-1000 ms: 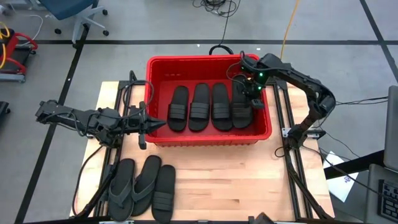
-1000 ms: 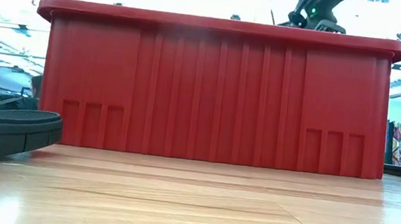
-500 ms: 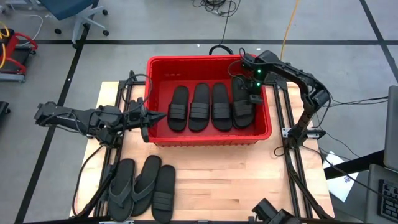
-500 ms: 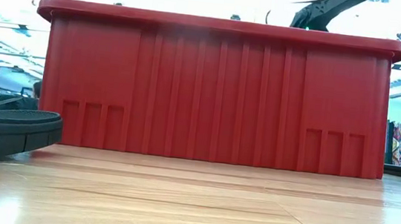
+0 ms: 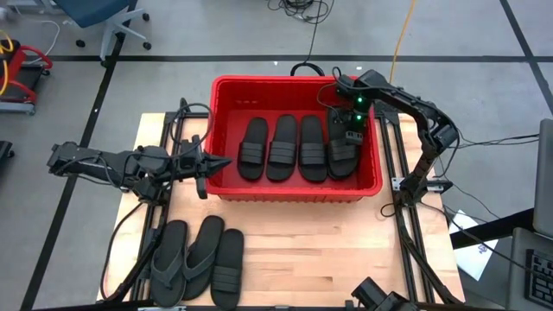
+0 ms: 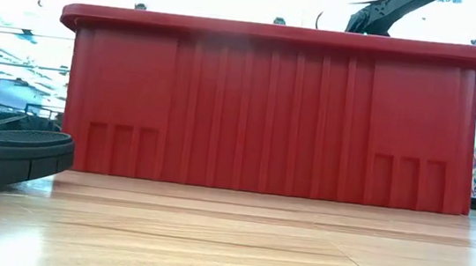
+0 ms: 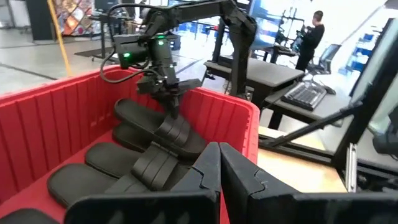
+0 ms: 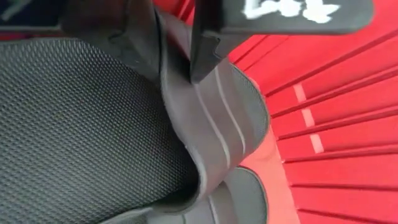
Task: Pick and place slides into bin
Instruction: Put the black slide into the red bin, then adjust the red bin on the table
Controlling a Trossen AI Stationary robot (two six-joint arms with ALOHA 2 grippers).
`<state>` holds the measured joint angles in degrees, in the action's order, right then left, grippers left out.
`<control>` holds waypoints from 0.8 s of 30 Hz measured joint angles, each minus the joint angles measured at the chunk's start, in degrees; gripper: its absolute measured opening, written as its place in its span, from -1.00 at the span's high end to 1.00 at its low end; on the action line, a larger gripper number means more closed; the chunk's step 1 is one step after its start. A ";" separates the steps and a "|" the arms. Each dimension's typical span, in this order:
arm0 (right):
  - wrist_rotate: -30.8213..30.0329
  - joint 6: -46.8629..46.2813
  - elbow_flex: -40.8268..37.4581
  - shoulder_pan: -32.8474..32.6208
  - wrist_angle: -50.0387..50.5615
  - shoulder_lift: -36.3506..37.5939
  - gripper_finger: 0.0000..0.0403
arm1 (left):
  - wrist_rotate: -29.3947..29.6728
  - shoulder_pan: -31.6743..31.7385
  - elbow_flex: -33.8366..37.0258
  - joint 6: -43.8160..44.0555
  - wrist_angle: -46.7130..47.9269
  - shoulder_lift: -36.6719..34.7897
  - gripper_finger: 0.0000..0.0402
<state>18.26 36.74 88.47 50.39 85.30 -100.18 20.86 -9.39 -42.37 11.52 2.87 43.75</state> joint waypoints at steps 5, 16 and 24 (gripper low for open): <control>-1.35 -1.41 -0.02 -0.02 -0.06 0.57 0.60 | -0.96 0.00 0.00 -0.88 0.06 0.00 0.98; -0.50 -1.83 -0.07 -0.95 -0.71 4.29 0.27 | -1.86 0.00 0.00 -1.37 0.43 -0.01 0.98; 0.70 -5.36 -0.13 -1.45 -7.71 7.37 0.14 | -2.87 0.00 0.00 -2.50 0.42 0.00 0.98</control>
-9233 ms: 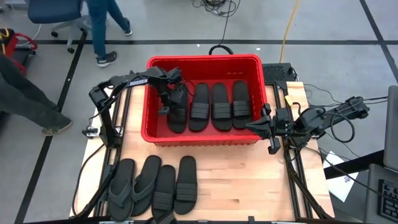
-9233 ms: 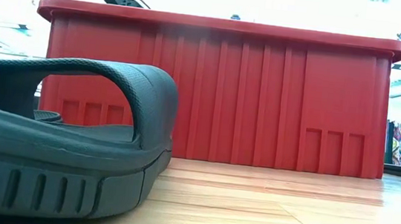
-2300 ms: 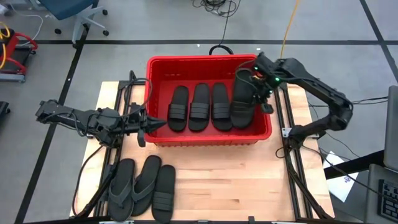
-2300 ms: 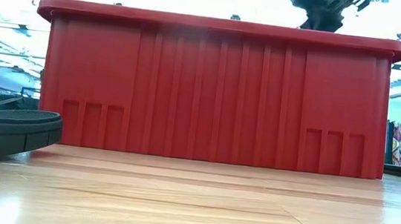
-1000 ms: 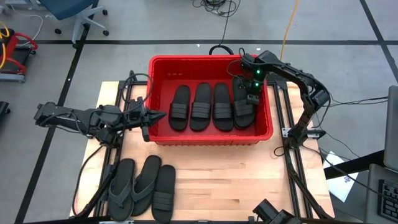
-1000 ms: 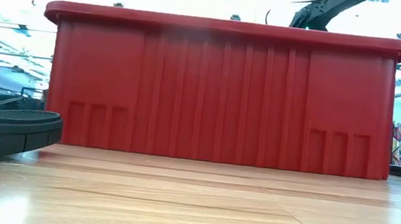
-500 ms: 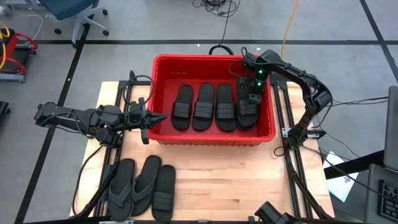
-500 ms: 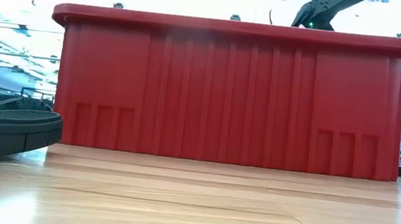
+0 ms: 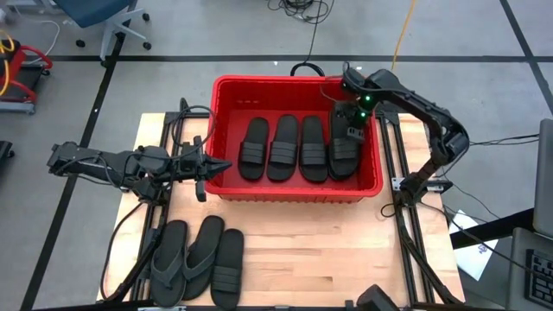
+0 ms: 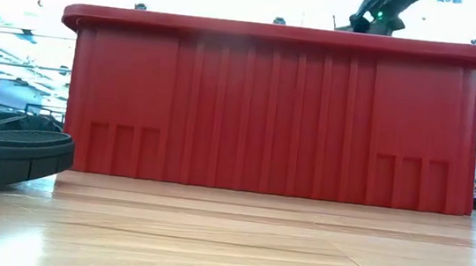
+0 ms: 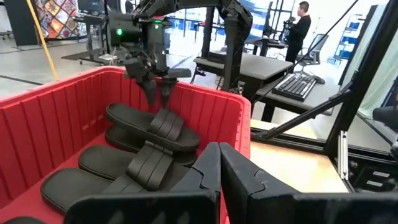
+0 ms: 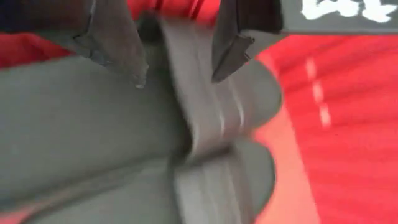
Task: Pick and place slides into bin
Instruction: Adjust the red bin on the table
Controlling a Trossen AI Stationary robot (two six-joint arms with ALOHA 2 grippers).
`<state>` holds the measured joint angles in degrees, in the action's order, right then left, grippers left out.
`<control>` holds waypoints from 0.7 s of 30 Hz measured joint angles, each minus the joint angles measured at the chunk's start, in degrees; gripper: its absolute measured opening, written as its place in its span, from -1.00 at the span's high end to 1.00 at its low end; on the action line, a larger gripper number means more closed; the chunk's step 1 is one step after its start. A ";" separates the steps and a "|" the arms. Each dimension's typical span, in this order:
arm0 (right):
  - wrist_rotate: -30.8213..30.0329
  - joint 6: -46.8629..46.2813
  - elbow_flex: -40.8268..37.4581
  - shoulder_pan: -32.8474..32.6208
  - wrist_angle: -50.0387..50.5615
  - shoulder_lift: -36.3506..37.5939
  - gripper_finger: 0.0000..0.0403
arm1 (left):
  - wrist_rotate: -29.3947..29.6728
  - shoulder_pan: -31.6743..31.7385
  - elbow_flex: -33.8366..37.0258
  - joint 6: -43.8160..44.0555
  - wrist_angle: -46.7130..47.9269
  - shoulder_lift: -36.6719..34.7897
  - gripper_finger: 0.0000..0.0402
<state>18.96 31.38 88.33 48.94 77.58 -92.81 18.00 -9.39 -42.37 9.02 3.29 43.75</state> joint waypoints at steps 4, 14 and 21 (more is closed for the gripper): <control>0.58 -0.94 0.00 -1.29 -5.45 3.35 0.21 | -0.69 0.00 0.00 0.29 -0.02 0.00 0.98; 2.05 -5.35 0.04 -8.09 -10.60 13.69 0.94 | 0.29 0.05 0.00 -0.49 -0.02 -0.01 0.98; 5.26 -11.21 0.04 -11.47 -8.73 19.15 0.99 | 0.52 1.23 0.00 -1.13 -0.02 -0.02 0.98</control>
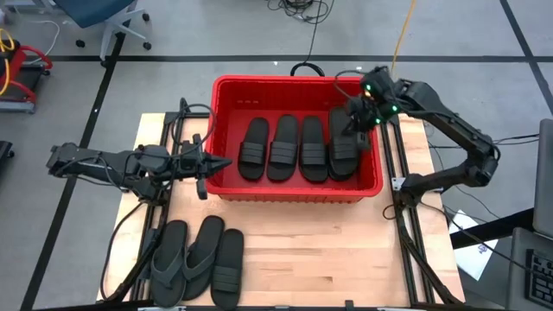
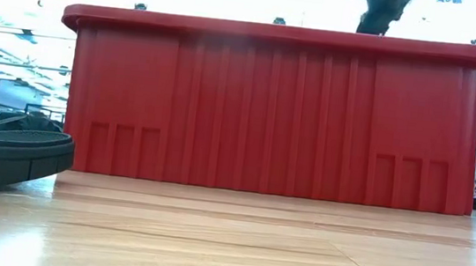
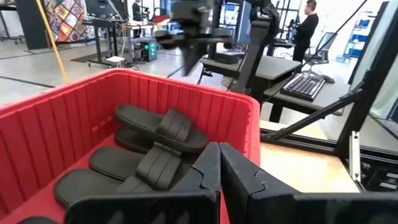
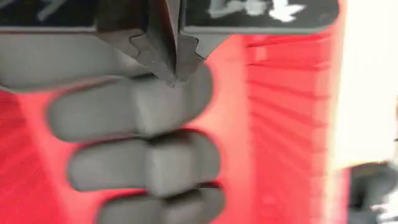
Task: Pick and place slides into bin
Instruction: Adjust the red bin on the table
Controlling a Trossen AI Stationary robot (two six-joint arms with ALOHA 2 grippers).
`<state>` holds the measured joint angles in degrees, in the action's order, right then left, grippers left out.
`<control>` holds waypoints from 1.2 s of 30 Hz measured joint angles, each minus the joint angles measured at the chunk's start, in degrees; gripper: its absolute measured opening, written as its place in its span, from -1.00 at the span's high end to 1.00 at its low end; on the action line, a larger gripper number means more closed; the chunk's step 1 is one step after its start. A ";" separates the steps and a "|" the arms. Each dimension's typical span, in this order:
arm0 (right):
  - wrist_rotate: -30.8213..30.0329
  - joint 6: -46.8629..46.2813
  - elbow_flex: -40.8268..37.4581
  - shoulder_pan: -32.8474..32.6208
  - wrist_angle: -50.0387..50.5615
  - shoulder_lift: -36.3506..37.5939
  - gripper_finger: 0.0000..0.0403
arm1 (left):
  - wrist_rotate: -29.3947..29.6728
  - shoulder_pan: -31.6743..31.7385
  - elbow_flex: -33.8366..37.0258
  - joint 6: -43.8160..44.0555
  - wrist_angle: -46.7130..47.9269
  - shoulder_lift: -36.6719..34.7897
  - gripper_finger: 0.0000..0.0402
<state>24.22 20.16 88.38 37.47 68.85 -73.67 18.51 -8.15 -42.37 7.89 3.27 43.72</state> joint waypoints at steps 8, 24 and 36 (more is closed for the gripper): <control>6.93 -1.64 0.02 -10.34 7.32 5.07 1.00 | -0.32 1.78 0.00 -1.76 0.08 0.00 0.98; -20.73 -10.76 -5.15 -19.46 8.83 6.30 1.00 | -0.62 6.06 0.00 -4.64 0.06 0.00 0.99; -20.69 -1.28 -11.58 5.21 -7.62 1.78 1.00 | -3.44 7.07 0.00 -1.36 0.02 0.10 0.98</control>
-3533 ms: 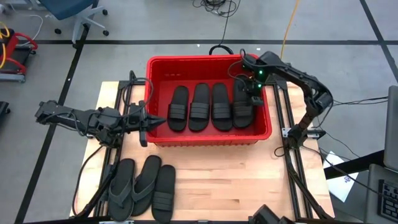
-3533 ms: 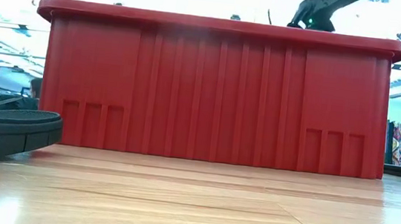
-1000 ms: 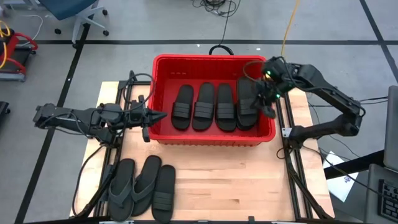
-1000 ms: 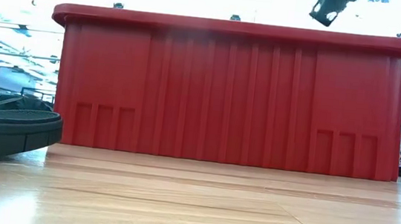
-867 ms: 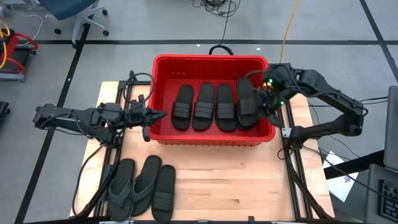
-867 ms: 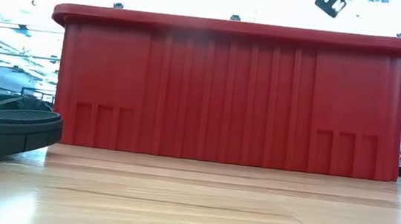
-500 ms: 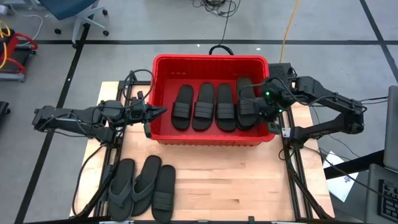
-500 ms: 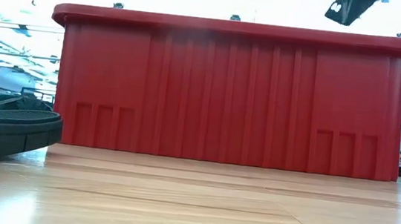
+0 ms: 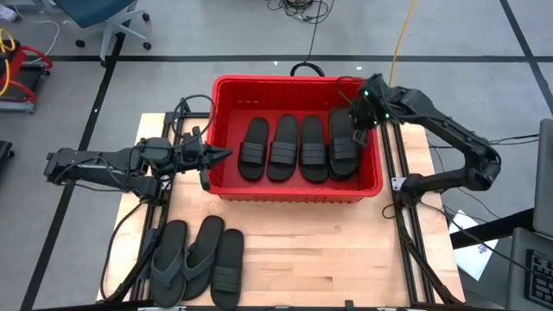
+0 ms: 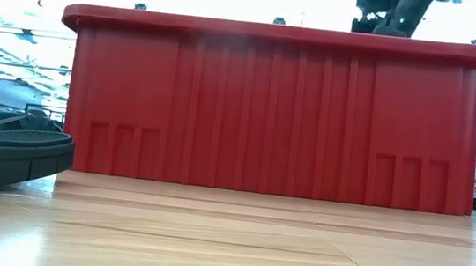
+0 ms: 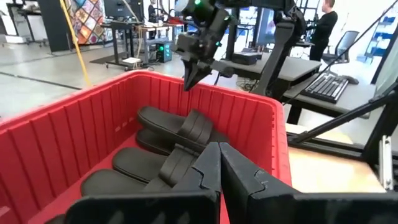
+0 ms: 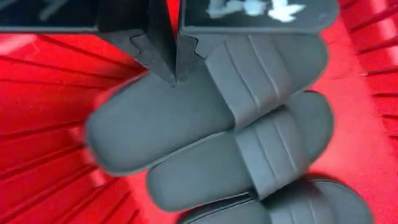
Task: Pick and place slides into bin
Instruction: Adjust the red bin on the table
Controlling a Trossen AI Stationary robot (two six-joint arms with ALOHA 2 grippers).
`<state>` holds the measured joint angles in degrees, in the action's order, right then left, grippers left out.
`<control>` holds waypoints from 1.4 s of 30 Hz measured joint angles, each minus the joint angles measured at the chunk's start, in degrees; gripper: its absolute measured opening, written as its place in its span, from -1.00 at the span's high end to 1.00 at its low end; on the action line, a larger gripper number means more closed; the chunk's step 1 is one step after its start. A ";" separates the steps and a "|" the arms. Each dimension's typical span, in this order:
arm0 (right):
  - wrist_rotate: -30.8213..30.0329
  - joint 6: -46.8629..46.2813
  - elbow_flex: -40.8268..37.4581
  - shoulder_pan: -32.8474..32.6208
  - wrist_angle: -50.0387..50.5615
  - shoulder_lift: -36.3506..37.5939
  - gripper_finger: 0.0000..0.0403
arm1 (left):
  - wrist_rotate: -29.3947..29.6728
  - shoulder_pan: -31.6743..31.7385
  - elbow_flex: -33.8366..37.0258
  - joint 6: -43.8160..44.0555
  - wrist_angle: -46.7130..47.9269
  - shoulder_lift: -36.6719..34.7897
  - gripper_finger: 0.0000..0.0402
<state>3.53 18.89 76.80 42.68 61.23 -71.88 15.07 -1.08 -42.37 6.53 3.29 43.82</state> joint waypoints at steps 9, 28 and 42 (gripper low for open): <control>19.06 3.74 0.00 1.55 -0.45 0.61 1.00 | 0.07 -0.03 0.00 5.17 0.67 -0.01 0.99; 25.01 -21.50 -0.67 -35.01 10.58 17.03 1.00 | 1.69 0.21 0.00 -3.98 2.21 0.03 0.98; 24.77 -27.65 -11.14 -46.58 6.74 13.32 1.00 | 3.16 2.97 0.00 -3.21 2.19 0.03 0.98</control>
<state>28.30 -8.77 65.66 -3.90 67.97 -58.56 18.23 1.89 -42.37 3.31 5.48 43.86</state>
